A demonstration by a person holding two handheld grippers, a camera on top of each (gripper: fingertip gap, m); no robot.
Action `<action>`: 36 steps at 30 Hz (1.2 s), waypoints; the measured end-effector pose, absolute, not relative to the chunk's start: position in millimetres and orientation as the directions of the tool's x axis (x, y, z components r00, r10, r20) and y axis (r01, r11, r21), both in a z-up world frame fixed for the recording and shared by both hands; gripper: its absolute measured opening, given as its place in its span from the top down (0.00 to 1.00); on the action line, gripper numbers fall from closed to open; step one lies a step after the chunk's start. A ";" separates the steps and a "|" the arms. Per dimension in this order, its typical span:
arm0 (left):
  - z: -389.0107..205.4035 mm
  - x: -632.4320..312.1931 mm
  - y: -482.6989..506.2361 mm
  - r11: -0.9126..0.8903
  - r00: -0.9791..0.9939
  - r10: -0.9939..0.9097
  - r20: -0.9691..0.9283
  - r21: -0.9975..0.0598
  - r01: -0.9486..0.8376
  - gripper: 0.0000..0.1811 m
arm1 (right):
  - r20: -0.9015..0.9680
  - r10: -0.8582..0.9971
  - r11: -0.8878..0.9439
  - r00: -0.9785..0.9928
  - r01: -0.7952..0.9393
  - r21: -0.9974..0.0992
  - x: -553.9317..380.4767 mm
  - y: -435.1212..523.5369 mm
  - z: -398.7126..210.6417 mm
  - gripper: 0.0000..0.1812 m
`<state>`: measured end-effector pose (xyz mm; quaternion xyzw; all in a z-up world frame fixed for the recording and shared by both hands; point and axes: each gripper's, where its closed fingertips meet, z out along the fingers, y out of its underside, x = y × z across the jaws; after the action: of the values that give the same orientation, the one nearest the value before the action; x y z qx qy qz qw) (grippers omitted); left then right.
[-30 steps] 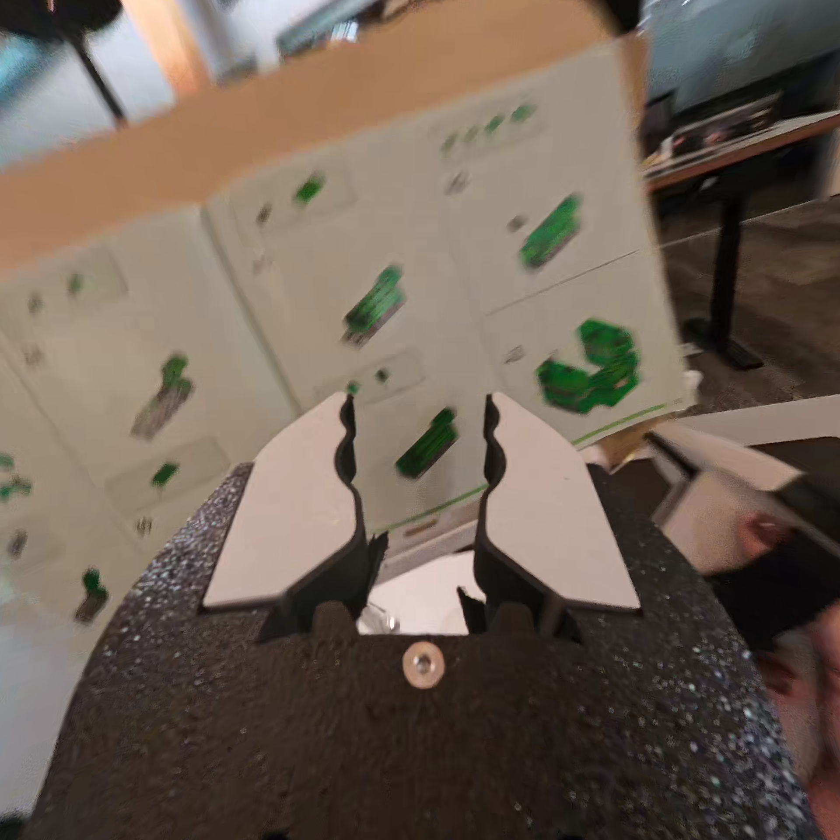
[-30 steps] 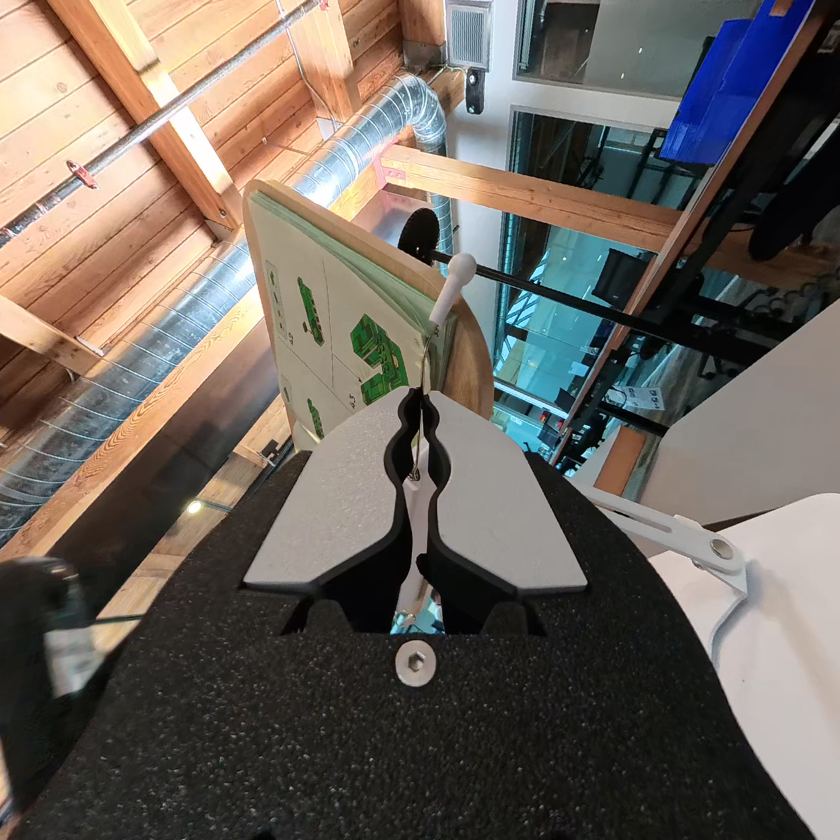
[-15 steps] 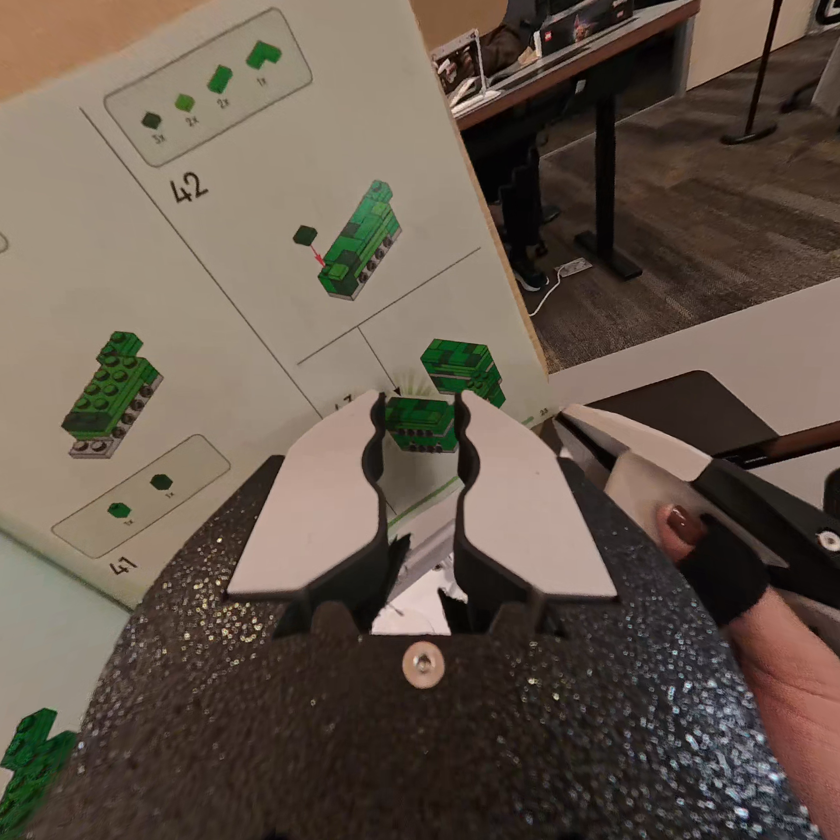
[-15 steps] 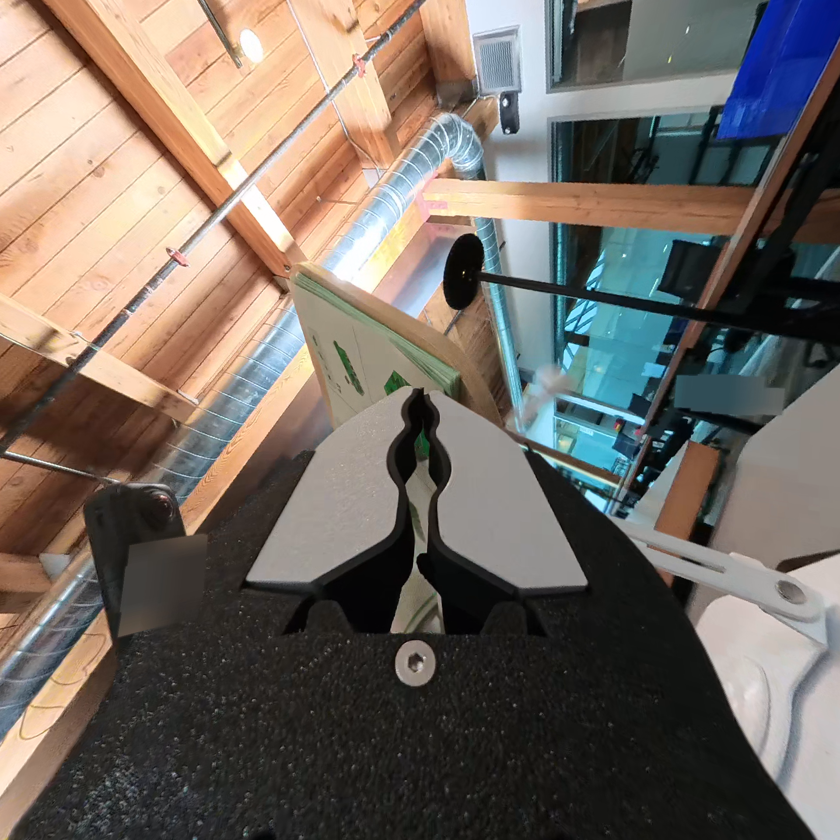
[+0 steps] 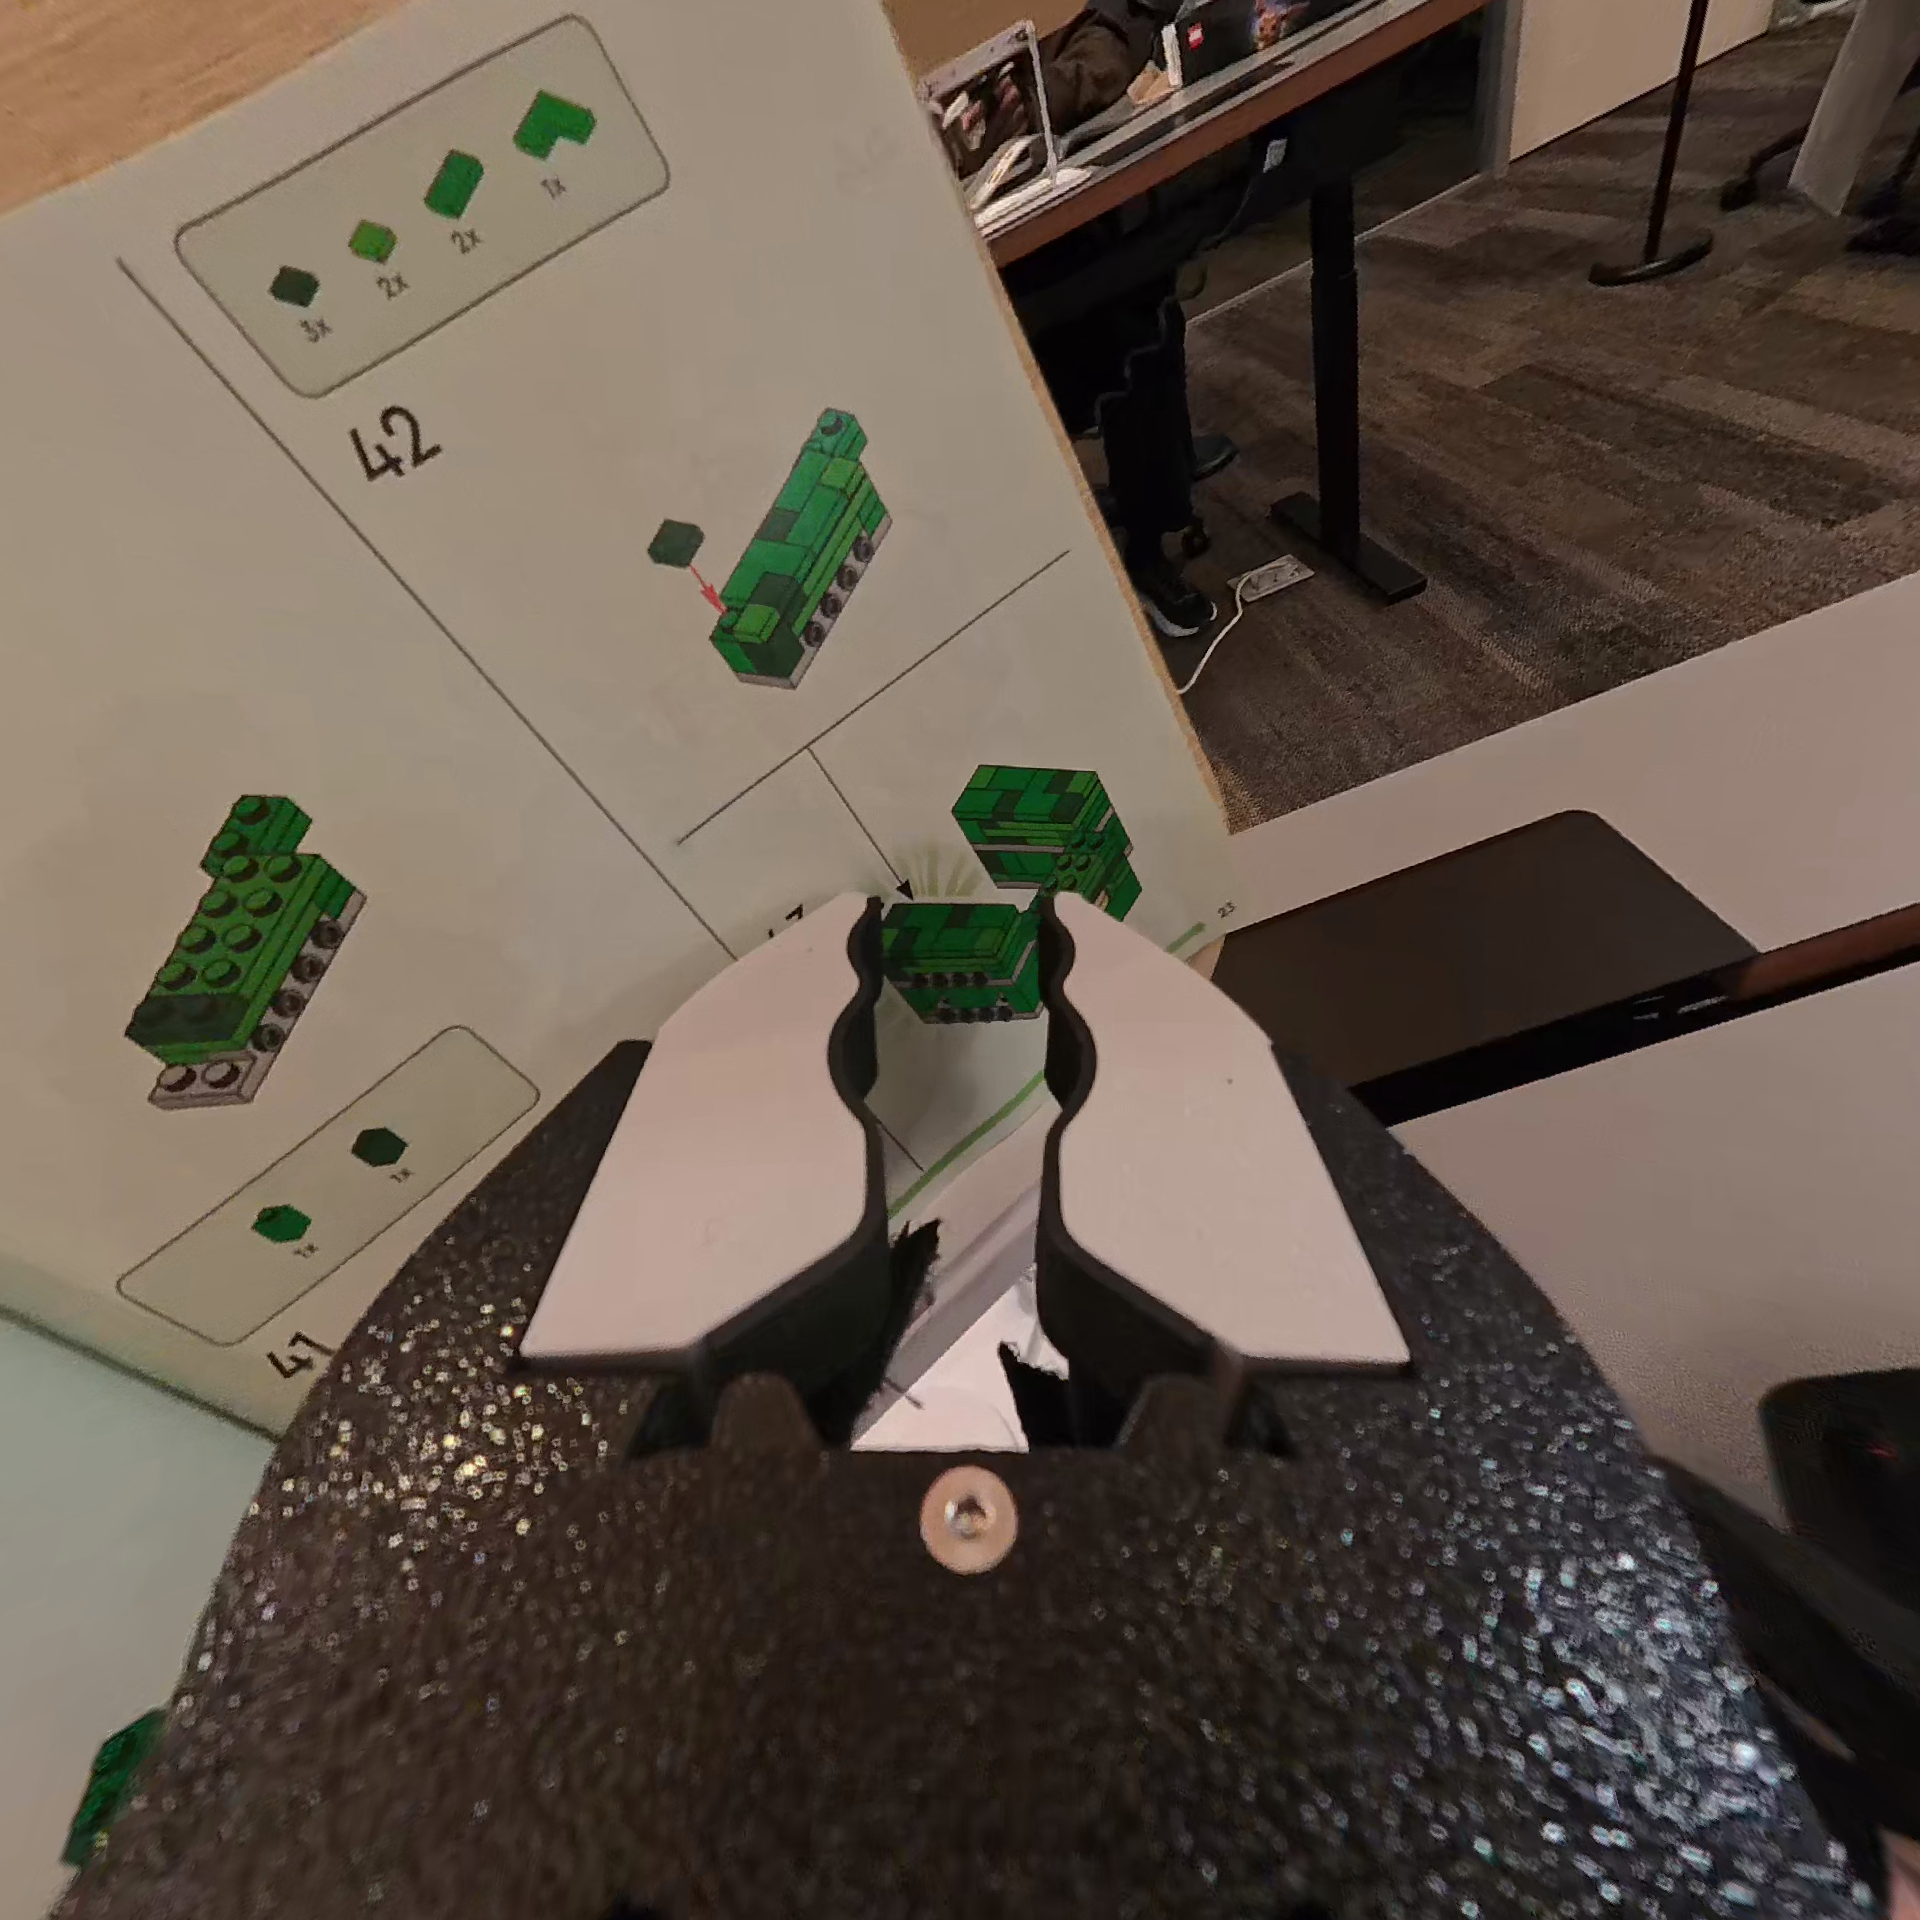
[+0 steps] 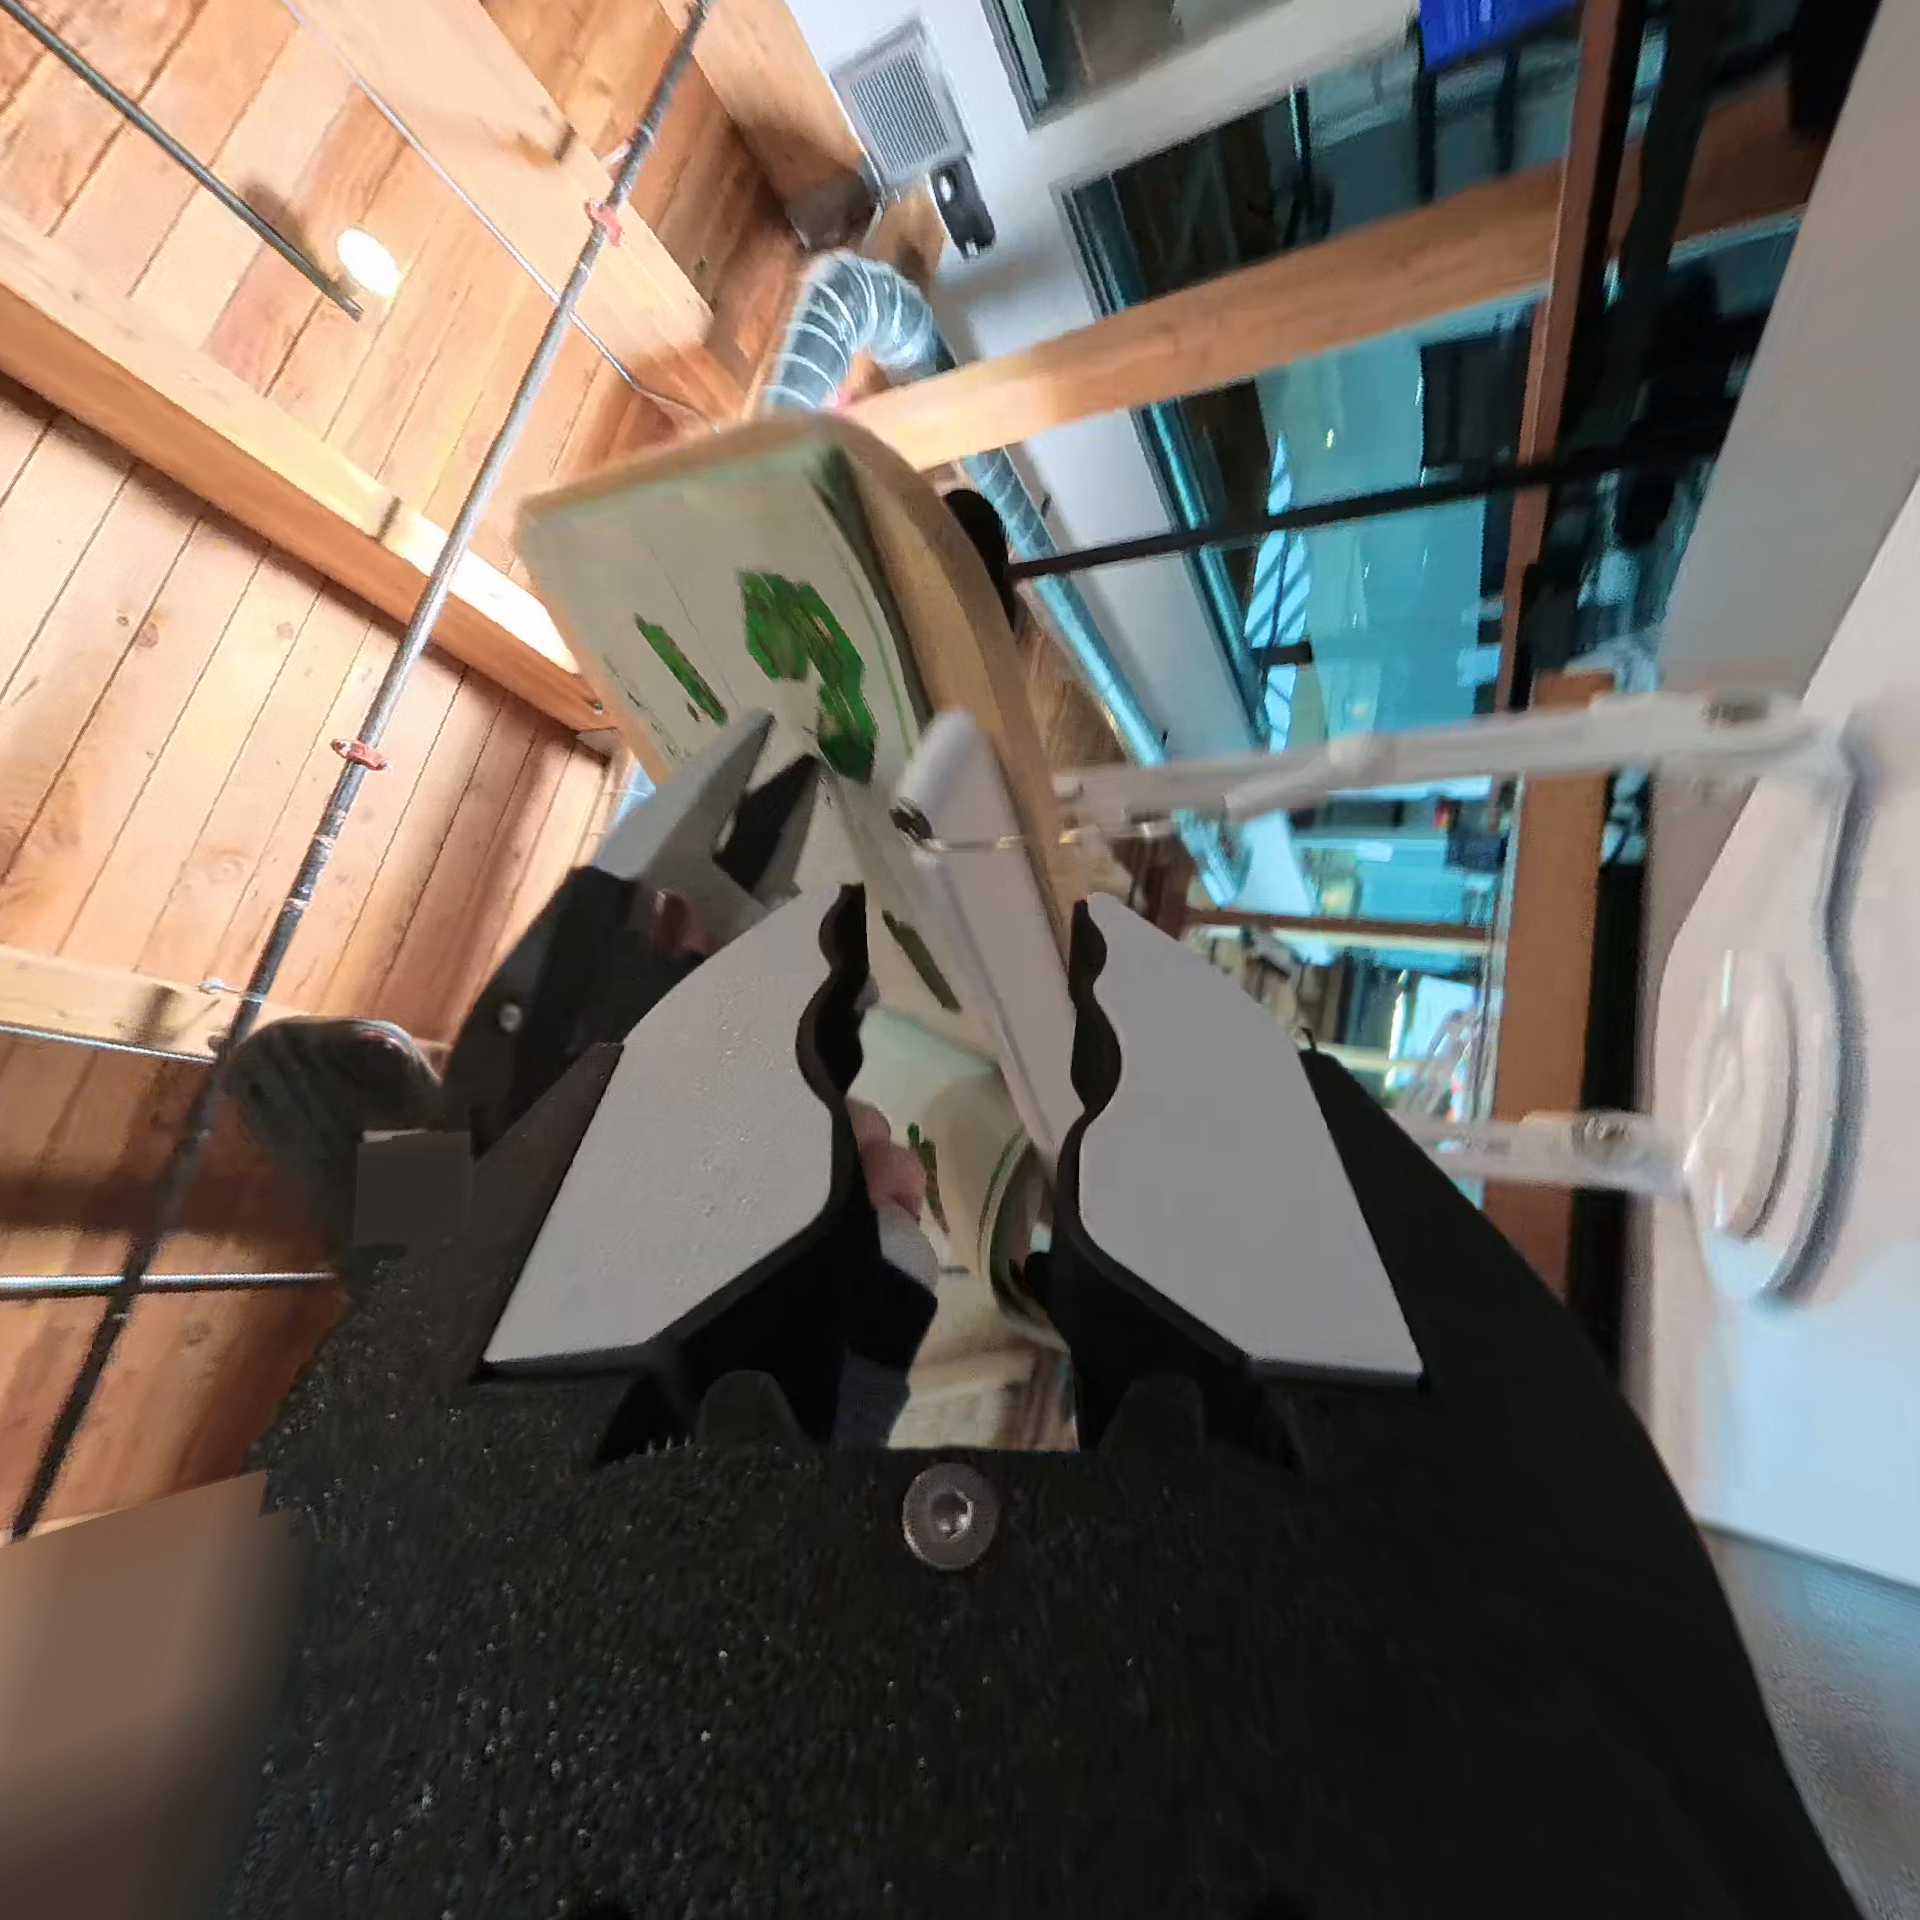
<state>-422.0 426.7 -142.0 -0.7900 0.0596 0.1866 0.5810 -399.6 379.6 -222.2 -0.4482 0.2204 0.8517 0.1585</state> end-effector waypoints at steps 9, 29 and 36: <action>-147.1 -425.0 425.0 -0.326 0.955 0.099 -0.278 -0.916 -0.233 0.92 | -0.763 0.027 -0.803 -0.646 -0.469 0.368 -406.1 407.8 -227.0 0.72; -153.4 -427.0 424.6 -0.398 0.969 0.117 -0.220 -0.904 -0.157 1.00 | -0.661 0.645 -0.650 -0.385 -0.731 -0.209 -375.9 424.6 -171.2 0.99; -153.1 -425.7 423.1 -0.385 0.973 0.105 -0.204 -0.911 -0.149 1.00 | -0.475 0.868 -0.455 -0.143 -0.612 -0.647 -397.9 414.2 -144.4 0.99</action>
<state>-425.7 423.1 -153.1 -0.8243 0.0134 0.1147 0.5543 -397.9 414.2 -144.4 -0.4227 -0.1515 0.7407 0.4997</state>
